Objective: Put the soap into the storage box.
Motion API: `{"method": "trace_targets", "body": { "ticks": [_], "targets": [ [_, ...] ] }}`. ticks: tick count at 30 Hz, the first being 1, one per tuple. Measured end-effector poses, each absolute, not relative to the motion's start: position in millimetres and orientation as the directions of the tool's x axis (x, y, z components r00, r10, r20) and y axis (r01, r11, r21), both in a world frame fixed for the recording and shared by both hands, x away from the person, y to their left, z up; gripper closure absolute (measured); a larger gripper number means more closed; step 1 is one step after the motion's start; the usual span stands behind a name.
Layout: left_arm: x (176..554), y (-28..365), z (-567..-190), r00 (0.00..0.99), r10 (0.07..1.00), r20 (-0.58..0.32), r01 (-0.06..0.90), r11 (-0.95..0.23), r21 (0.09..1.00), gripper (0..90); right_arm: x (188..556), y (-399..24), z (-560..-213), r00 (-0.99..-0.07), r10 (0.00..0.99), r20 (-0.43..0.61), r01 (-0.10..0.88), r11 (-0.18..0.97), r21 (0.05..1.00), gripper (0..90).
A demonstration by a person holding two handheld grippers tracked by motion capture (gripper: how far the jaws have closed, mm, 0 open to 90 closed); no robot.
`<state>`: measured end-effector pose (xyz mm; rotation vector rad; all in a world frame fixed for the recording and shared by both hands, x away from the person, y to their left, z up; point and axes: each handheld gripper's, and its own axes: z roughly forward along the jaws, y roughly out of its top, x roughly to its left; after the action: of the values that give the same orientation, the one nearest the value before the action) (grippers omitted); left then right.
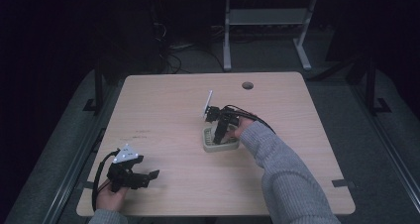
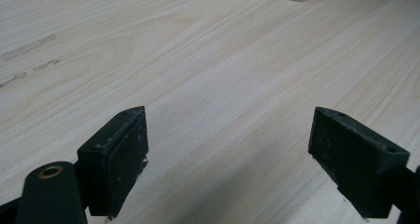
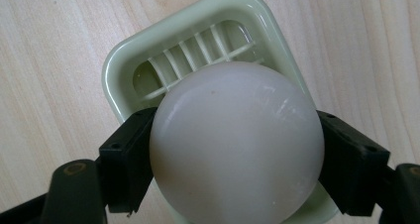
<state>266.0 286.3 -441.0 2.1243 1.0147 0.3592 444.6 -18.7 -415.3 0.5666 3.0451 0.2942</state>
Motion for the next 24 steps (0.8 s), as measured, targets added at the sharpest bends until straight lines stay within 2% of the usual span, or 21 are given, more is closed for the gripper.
{"method": "trace_targets", "body": {
  "ticks": [24],
  "targets": [
    [264.8, 285.8, -440.3, 0.652, 0.756, -0.062, 0.55, -0.415, 0.725, 15.3, 440.5, -29.2, -405.9, -0.923, 0.384, 0.033, 0.381, 0.895, 0.231, 21.2]
  ]
}}
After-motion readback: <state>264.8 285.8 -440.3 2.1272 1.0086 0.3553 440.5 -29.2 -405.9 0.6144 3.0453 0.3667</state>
